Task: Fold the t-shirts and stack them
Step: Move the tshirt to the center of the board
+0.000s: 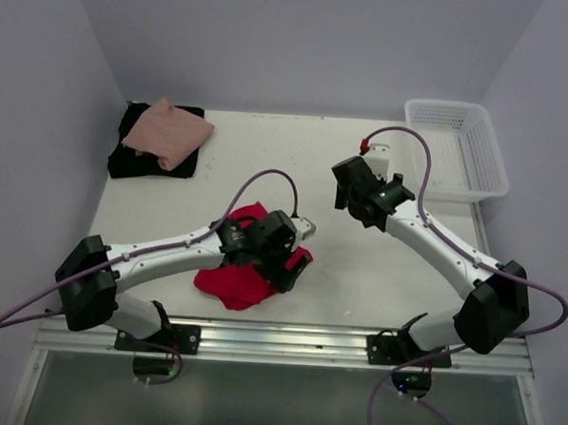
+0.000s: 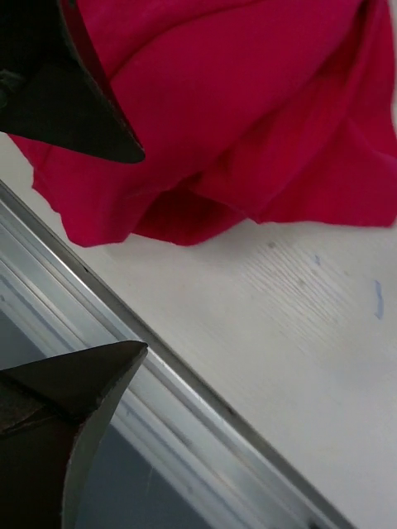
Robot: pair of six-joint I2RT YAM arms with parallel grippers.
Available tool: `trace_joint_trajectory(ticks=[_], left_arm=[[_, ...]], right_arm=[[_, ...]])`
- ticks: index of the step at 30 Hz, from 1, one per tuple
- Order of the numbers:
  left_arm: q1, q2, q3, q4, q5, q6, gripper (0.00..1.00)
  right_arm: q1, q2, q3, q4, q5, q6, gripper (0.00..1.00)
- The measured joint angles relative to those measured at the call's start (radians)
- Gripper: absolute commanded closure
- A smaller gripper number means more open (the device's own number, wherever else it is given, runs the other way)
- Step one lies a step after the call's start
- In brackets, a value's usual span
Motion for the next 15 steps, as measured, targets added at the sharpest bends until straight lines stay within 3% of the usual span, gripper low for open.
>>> trace_joint_trajectory(ticks=[7,11,14,15], left_arm=[[-0.135,0.114,-0.046,-0.078,-0.320,-0.087,0.09],[-0.179,0.146,-0.056,-0.078,-0.435,-0.158,0.11],[-0.191,0.152,-0.077,-0.079,-0.489,-0.199,0.24],[-0.191,0.158,-0.079,-0.082,-0.507,-0.214,0.41]], right_arm=[[-0.040,-0.010,-0.021,0.002,-0.026,-0.008,0.01],[-0.068,-0.033,-0.037,0.002,-0.042,-0.017,0.01],[-0.085,-0.052,-0.042,0.003,-0.052,-0.020,0.01],[-0.089,-0.058,-0.044,0.003,-0.053,-0.021,0.01]])
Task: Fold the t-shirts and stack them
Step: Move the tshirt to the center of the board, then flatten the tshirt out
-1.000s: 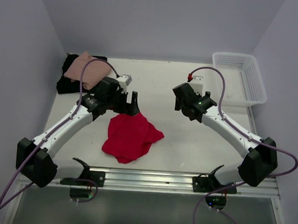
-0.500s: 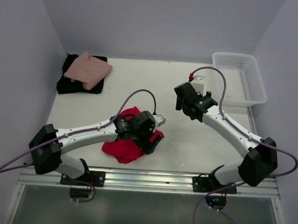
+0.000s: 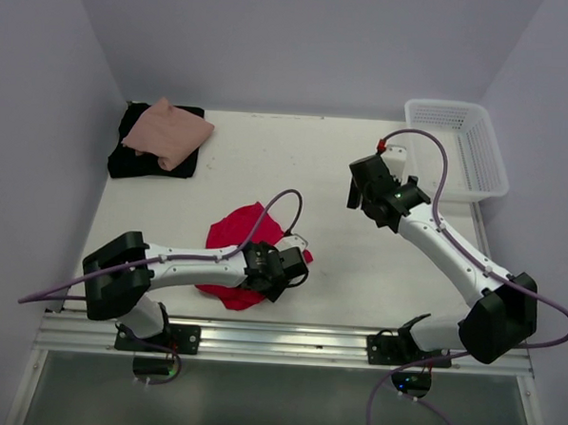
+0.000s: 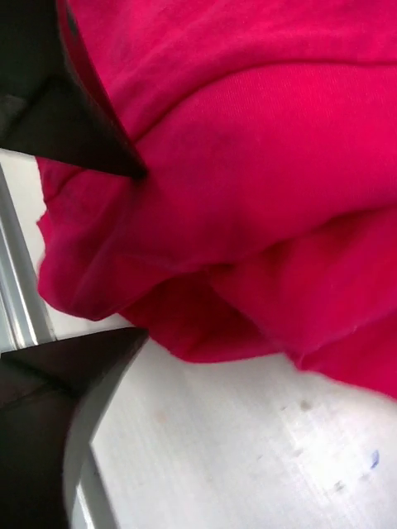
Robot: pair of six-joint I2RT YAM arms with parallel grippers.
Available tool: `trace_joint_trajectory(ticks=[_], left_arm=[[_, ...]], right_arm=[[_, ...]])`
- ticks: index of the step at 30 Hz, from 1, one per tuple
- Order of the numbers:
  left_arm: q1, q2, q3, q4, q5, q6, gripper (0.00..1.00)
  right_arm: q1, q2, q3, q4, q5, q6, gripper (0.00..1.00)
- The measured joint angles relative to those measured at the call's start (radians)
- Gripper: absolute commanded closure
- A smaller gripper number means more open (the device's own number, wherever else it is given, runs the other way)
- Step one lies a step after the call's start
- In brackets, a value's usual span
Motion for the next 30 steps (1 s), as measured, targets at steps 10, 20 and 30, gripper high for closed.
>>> trace_joint_trajectory(ticks=[10,20,30], left_arm=[[0.000,0.026,0.045,-0.086,-0.123,-0.084,1.00],[-0.033,-0.018,0.364,-0.293,-0.207,-0.121,1.00],[-0.032,-0.011,0.598,-0.517,-0.358,-0.122,0.75]], right_arm=[[-0.013,-0.010,-0.016,0.003,-0.022,-0.010,0.01],[-0.017,-0.010,-0.034,0.016,-0.047,-0.020,0.01],[-0.017,-0.004,-0.046,0.026,-0.103,-0.032,0.01]])
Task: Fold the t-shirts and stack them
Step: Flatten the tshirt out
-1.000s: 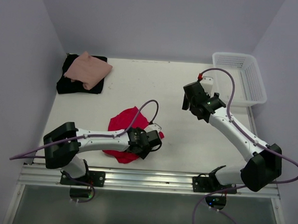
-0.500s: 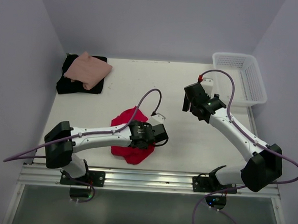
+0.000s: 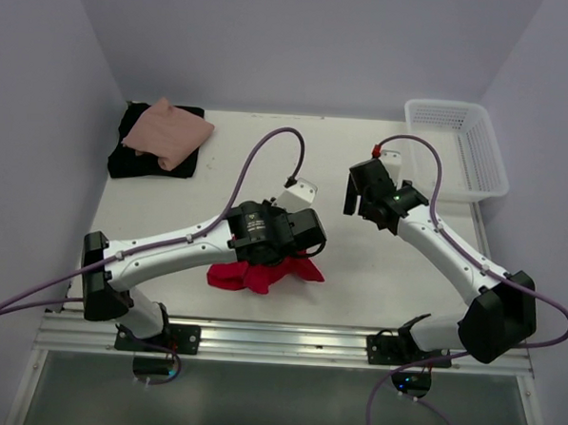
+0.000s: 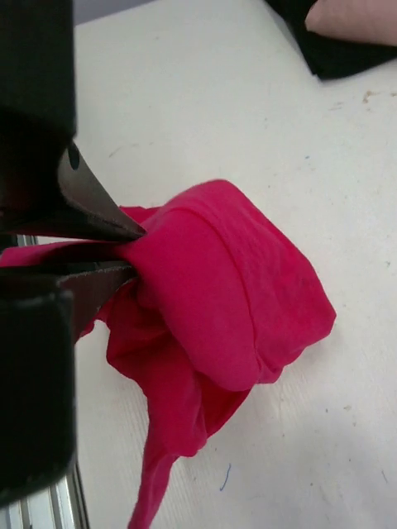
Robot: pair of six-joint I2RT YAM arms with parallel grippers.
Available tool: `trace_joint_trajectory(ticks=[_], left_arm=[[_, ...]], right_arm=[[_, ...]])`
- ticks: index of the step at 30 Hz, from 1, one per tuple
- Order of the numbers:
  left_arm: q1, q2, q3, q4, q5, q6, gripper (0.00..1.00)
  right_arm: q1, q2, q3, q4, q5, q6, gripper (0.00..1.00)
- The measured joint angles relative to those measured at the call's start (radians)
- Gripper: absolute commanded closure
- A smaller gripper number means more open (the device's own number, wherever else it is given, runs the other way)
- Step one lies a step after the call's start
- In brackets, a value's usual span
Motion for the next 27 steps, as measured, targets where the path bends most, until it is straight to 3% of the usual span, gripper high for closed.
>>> trace_joint_trajectory(ticks=[1,2,5,6,14,22,27], left_arm=[[0.000,0.009,0.015,-0.017,-0.010,0.001,0.68],[0.000,0.016,0.033,-0.031,-0.021,0.004,0.53],[0.000,0.016,0.061,-0.040,-0.044,0.017,0.36],[0.000,0.012,0.063,-0.037,-0.050,0.021,0.34],[0.010,-0.018,-0.009,0.002,-0.025,0.045,0.31],[-0.008,-0.074,-0.348,0.241,0.327,0.196,0.30],[-0.027,-0.053,-0.454,0.307,0.384,0.219,0.29]], right_arm=[[0.000,0.002,0.000,0.001,-0.002,0.000,0.01],[0.000,0.004,0.000,0.003,-0.005,-0.001,0.01],[0.000,0.008,-0.003,0.006,-0.014,-0.002,0.01],[0.000,0.009,-0.004,0.006,-0.018,-0.002,0.01],[0.000,0.009,-0.014,0.012,-0.024,-0.007,0.01],[0.000,0.009,-0.016,0.013,-0.024,-0.007,0.01],[0.000,0.009,-0.024,0.016,-0.024,-0.007,0.01]])
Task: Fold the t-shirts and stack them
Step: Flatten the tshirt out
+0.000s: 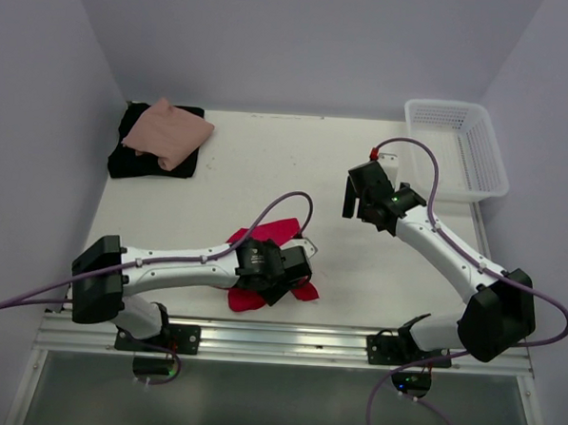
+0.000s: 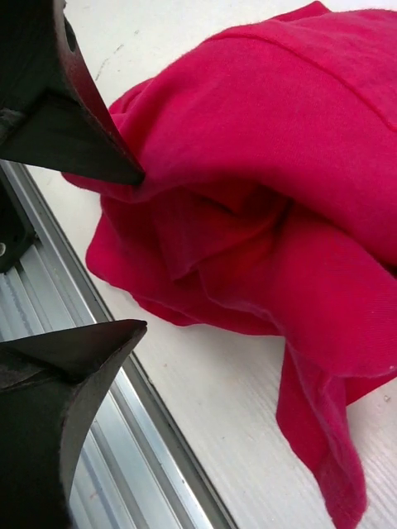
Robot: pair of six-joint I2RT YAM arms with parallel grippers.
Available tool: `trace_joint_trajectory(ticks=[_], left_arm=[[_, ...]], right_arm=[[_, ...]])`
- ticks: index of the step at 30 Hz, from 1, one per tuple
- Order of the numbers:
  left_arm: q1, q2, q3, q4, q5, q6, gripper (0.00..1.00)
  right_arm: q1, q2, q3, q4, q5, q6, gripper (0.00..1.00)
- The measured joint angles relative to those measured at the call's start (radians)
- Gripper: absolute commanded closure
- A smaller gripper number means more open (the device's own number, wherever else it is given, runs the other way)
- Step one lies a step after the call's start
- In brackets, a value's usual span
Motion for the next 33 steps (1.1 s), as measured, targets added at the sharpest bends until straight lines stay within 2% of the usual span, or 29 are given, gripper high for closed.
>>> trace_joint_trajectory(ticks=[9,17,20,26,33], left_arm=[[-0.015,0.048,-0.003,0.031,-0.025,0.001,0.32],[-0.190,0.114,0.133,0.029,0.020,-0.020,0.32],[-0.229,0.119,0.139,0.038,0.027,-0.034,0.32],[-0.217,0.145,0.102,0.018,-0.050,-0.102,0.32],[-0.124,0.121,-0.005,-0.002,-0.141,-0.189,0.33]], right_arm=[[0.000,0.000,-0.002,0.000,0.000,0.000,0.01],[0.000,0.002,-0.006,0.001,0.000,0.000,0.01],[0.000,0.003,-0.006,0.002,0.000,0.000,0.01],[0.000,0.003,-0.006,0.002,0.000,-0.003,0.01],[0.000,0.003,-0.006,0.000,0.000,-0.003,0.01]])
